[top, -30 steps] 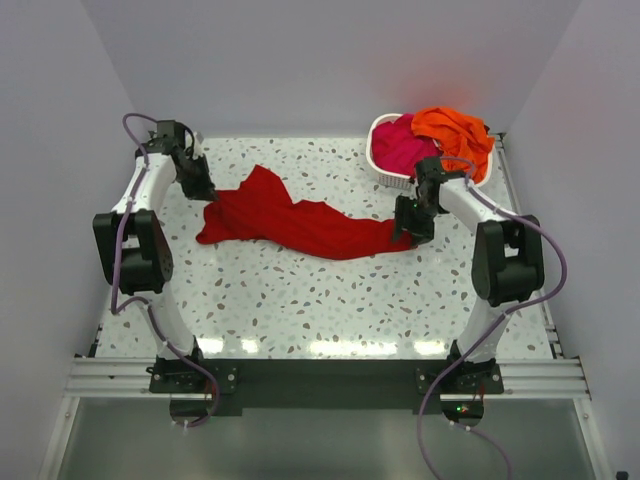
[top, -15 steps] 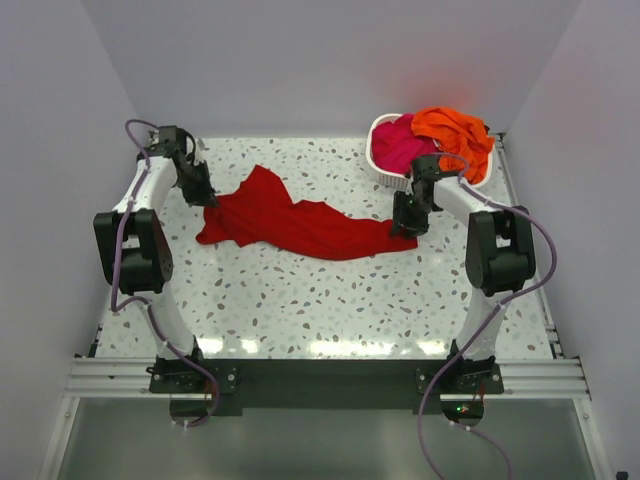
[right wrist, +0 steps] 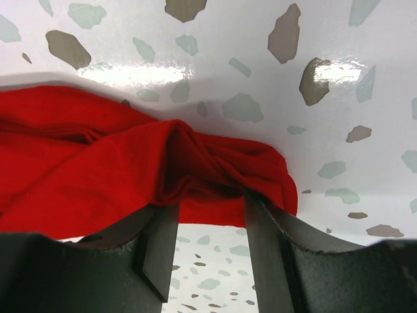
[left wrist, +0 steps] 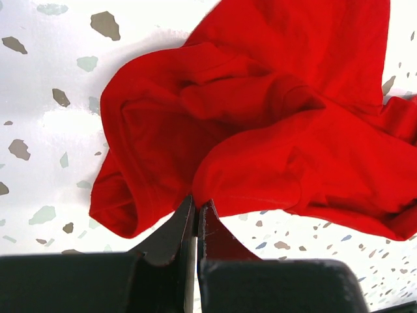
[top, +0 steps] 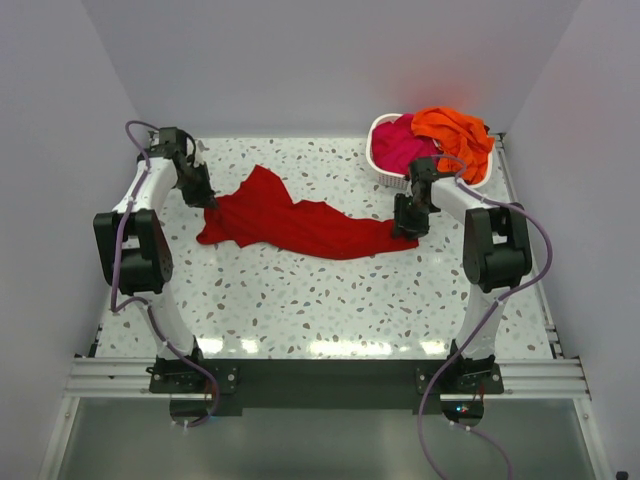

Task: Fold and stack the t-shirts
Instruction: Flatten the tshirt out

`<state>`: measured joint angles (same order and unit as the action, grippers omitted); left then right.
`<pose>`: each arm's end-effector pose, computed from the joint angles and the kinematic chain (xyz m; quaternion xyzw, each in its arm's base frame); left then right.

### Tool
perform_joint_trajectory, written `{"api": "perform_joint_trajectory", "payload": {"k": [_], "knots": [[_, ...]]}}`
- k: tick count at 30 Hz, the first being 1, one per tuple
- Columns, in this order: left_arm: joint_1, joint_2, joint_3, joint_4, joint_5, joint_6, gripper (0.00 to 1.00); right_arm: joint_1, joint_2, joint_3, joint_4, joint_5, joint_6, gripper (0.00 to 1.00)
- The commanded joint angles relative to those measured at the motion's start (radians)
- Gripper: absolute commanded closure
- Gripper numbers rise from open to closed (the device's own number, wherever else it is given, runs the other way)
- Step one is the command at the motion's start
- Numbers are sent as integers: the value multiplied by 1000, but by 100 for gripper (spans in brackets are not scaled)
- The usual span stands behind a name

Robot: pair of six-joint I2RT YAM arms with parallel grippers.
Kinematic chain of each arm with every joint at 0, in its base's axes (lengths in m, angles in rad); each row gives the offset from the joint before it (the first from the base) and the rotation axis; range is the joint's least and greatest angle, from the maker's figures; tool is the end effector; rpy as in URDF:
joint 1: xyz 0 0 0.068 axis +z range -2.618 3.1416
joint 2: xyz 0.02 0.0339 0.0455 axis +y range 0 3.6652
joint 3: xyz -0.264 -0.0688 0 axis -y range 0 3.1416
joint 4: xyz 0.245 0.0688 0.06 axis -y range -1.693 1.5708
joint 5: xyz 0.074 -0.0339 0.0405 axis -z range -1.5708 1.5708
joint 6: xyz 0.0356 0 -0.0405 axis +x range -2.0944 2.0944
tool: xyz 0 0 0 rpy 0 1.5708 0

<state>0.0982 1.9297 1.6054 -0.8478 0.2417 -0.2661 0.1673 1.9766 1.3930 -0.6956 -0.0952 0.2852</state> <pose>0.4051 0.0313 0.2394 -0.1528 0.9613 -0.1342 0.1860 0.3871 0.0688 0.1663 0.0513 0.9870 0.0784 0.1309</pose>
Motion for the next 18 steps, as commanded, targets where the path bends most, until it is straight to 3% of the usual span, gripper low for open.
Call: {"api": "perform_joint_trajectory", "payload": {"k": [1,8,11,14,18], "knots": [[14,-49,-4,-7,-2,30,100,-2,-15,17,-5,40,-17,52],[15,-52,-4,-10,-5,38,100,-3,-10,6,8,2,-18,57],[17,-52,-2,-11,-5,38,100,-3,-10,8,1,-1,-17,64],[17,-57,-1,-14,-2,38,100,-3,-25,17,-24,8,-15,78],[18,-70,8,-22,7,42,100,-5,-65,60,-82,25,-15,83]]}}
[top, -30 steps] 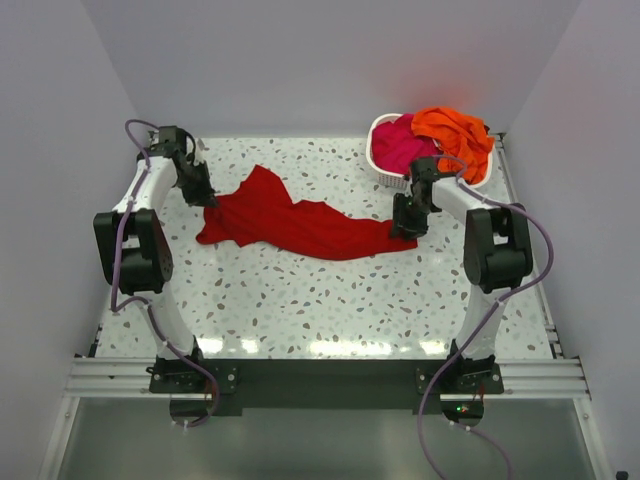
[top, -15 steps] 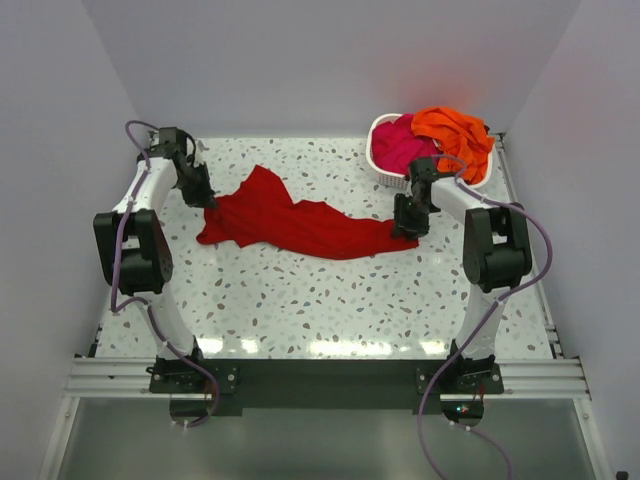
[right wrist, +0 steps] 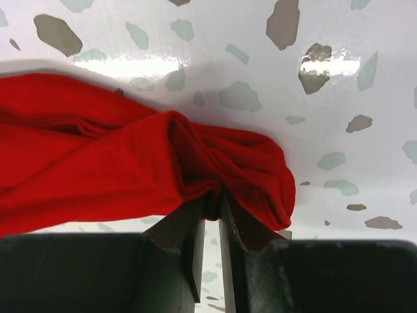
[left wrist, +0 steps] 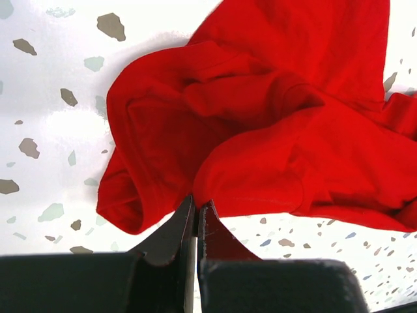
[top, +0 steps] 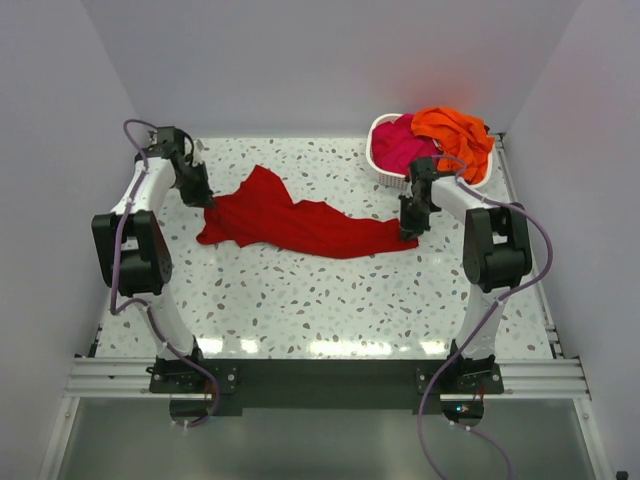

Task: Fold and stack the t-shirts
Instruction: Flatten the tshirt out

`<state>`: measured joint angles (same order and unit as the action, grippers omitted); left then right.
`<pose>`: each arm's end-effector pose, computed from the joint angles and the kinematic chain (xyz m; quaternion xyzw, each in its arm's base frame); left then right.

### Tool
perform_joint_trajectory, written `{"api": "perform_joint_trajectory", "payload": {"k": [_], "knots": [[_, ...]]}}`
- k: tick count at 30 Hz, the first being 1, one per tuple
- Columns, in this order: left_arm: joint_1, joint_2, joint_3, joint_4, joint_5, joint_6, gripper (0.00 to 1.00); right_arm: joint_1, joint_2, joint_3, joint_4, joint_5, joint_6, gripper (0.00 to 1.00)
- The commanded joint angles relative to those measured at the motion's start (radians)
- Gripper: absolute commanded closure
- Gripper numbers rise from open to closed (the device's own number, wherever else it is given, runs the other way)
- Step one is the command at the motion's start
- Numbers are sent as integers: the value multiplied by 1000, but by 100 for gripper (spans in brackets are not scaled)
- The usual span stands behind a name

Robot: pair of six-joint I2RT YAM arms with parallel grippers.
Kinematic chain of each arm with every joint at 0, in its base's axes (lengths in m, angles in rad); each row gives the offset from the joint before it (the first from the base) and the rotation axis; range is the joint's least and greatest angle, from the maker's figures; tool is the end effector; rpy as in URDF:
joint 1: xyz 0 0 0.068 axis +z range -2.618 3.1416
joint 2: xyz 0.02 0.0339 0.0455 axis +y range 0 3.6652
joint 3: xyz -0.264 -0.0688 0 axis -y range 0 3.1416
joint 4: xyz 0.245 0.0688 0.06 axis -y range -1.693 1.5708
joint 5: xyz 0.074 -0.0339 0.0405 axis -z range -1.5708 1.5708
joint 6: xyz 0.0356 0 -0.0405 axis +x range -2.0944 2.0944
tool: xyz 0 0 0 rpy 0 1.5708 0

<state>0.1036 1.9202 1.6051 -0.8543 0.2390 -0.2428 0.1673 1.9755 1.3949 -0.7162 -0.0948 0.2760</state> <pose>0.4030 0.0334 0.2427 -0.1443 0.9625 -0.1303 0.1893 0.3853 0.0685 0.1666 0.0473 0.9884 0.0758 0.1228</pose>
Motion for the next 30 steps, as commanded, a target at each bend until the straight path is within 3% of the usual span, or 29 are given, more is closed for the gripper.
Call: {"api": "perform_joint_trajectory", "payload": {"k": [1,6,15,19,27,30], "knots": [[16,-64,9,-20,20,19,100,-3,-73,65,-78,26,-4,86],[28,-122,7,-15,74,8,100,-3,-130,111,-163,21,5,100],[28,-277,-48,103,204,-72,100,-3,-265,265,-282,-36,43,100],[28,-342,-28,142,267,-118,100,-3,-276,406,-334,-59,57,100],[31,-542,18,244,303,-230,100,-6,-340,648,-388,-59,71,100],[30,-616,6,325,304,-300,100,-8,-403,667,-358,-66,97,100]]}}
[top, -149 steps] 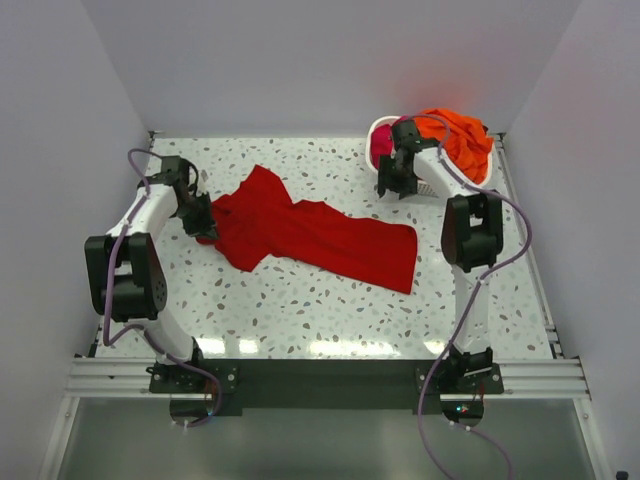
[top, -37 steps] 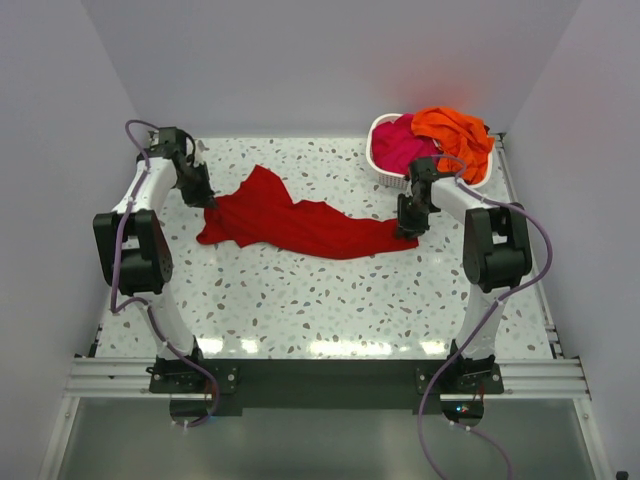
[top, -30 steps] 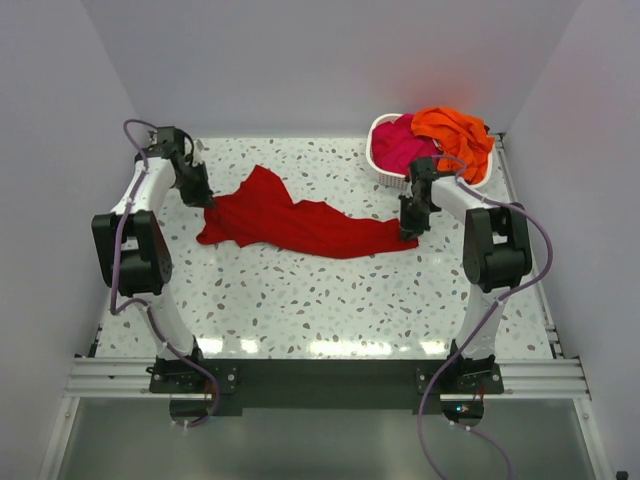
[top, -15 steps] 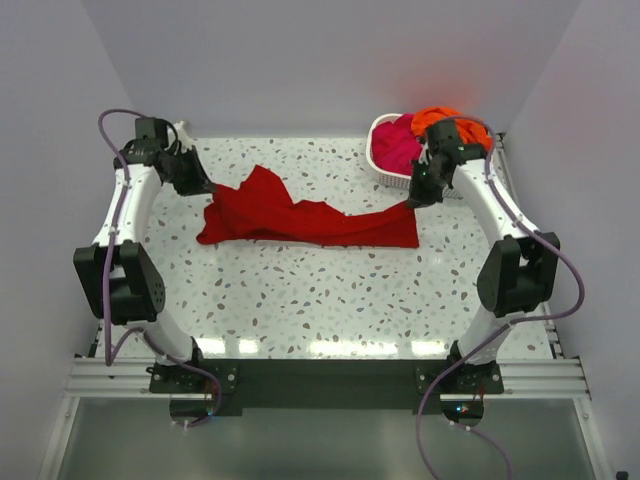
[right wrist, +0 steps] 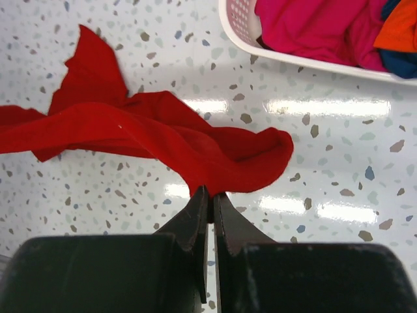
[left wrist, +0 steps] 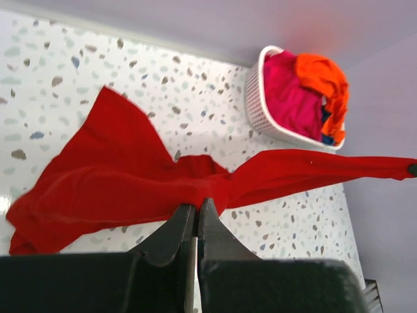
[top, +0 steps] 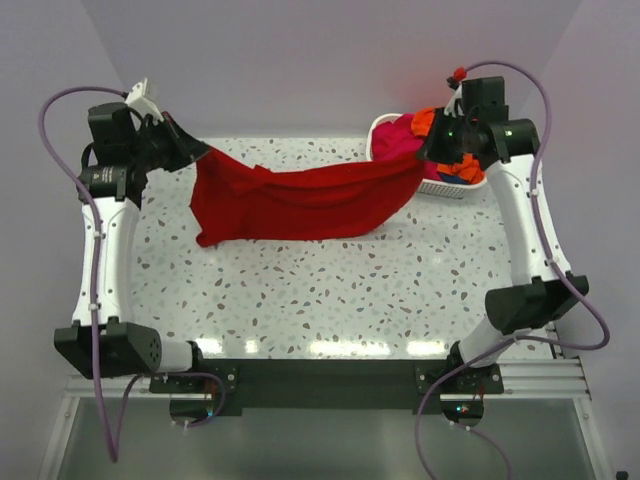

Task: Fold and stack the t-shirts
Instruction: Flatten the tshirt out

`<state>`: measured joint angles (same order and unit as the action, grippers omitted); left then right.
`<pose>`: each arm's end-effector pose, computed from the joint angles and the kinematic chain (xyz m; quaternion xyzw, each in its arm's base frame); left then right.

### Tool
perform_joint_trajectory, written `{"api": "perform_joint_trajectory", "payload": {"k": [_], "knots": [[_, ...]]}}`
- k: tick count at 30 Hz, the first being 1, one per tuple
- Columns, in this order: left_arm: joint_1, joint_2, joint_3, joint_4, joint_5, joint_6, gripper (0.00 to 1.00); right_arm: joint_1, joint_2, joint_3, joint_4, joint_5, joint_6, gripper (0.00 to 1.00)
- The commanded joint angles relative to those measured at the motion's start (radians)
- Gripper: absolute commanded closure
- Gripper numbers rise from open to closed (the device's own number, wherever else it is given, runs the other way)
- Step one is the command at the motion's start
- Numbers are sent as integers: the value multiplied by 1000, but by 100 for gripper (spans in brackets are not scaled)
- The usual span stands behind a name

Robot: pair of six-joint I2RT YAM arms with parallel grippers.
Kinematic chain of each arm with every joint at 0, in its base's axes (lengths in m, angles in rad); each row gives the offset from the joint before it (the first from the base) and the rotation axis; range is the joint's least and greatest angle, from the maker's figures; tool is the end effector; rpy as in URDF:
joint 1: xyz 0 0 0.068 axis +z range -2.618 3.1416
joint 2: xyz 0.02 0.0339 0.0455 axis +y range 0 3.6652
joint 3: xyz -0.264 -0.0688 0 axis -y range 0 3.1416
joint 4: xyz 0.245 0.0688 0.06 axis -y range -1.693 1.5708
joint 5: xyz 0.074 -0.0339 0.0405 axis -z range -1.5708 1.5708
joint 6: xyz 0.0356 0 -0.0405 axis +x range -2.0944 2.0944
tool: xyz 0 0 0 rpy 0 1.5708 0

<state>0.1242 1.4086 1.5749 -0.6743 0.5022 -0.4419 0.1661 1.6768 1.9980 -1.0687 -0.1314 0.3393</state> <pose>0.3008 0.0203 0.4226 -0.1123 0.8370 -0.2892 0.4508 0.3361 0.0611 0.4360 0.0529 0.9133 0.1581 0.3715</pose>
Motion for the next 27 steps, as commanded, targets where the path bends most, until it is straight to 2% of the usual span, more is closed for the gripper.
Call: {"api": "perform_joint_trajectory", "payload": {"k": [1,6,10,15,20,25,27], "knots": [[9,-123,33,159,38,-112,100,-7,-145,61,6,-33,38,100],[12,-252,57,211,42,-162,100,-7,-296,-28,105,-76,46,100],[14,-336,128,188,38,-190,100,-7,-419,-44,145,-116,40,100],[15,-356,376,15,10,-149,100,-8,-547,22,119,-116,36,100],[9,-321,679,-192,-108,-58,100,-7,-609,85,82,-126,56,100],[-34,-358,619,-157,-221,-67,100,-7,-582,217,15,-73,101,100],[-37,-347,585,-150,-237,-55,100,-7,-572,208,-11,-77,112,100]]}}
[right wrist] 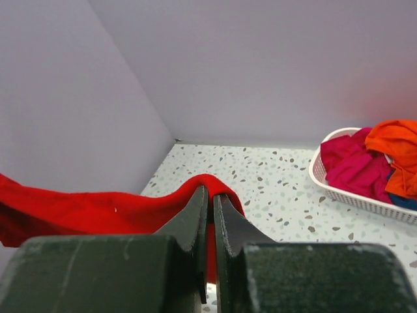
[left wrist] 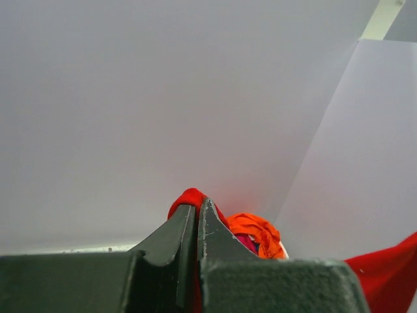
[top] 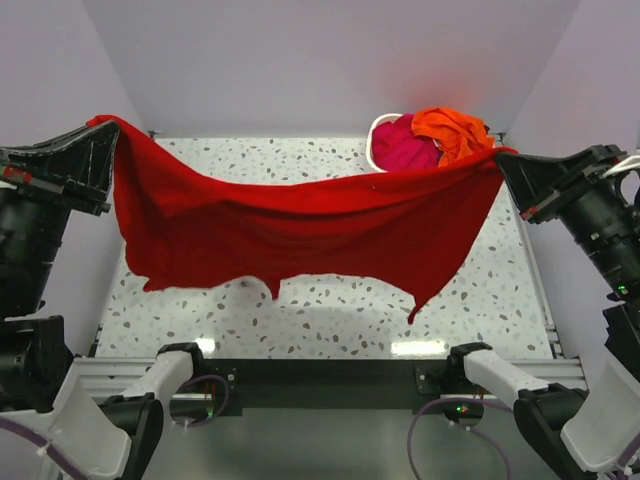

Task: Fold and stack the t-shirts
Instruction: Flatten the tshirt out

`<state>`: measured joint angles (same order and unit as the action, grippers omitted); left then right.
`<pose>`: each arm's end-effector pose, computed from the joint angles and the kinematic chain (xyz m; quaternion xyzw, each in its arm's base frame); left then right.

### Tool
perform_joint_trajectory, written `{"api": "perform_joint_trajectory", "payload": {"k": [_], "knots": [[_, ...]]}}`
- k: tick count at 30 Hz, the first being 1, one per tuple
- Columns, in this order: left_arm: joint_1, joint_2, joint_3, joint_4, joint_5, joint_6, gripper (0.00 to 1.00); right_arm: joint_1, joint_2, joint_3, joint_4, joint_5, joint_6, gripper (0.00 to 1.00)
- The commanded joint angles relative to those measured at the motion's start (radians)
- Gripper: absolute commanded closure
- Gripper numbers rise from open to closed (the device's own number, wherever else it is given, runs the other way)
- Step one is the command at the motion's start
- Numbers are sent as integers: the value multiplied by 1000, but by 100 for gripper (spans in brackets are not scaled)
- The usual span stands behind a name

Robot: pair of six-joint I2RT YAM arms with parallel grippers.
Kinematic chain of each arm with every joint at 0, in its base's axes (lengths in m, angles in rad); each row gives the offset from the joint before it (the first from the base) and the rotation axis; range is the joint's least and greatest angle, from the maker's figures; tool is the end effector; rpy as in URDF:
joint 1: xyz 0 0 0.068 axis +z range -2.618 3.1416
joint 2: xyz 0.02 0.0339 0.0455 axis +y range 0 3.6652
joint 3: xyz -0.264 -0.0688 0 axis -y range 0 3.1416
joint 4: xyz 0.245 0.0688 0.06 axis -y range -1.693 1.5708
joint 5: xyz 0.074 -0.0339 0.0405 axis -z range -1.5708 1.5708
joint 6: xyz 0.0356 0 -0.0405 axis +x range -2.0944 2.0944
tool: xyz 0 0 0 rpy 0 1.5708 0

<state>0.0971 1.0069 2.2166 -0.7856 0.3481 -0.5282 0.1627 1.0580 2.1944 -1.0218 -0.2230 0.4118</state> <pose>0.0084 -0.0114 0.6312 -0.0259 0.5531 -0.2687 0.7882 0.0453 0.0154 0.6035 -0.0003 0.6665 0.2812 0.6904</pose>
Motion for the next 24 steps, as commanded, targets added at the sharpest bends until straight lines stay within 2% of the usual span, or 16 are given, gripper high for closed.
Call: {"api": "perform_joint_trajectory", "payload": {"k": [1,4,9,11,16,19,21,24], "knots": [[-10,55,-122,-20,-87,40,100,-3,42,-13,-57,23,47,100],[-10,64,-251,68,-118,65,100,-2,17,-158,6,48,88,100],[-33,192,-262,117,-66,47,100,-2,45,-309,51,85,67,100],[-33,240,-235,121,-70,48,100,-3,80,-321,60,109,48,100],[-33,305,-192,160,-74,30,100,-3,198,-262,91,111,-21,100],[-33,325,-166,174,-38,14,100,-3,301,-139,60,91,-57,100],[-33,318,-161,160,-52,37,100,-3,326,-79,40,100,-85,100],[-33,283,-164,137,-66,65,100,-3,321,-79,46,116,-103,100]]}}
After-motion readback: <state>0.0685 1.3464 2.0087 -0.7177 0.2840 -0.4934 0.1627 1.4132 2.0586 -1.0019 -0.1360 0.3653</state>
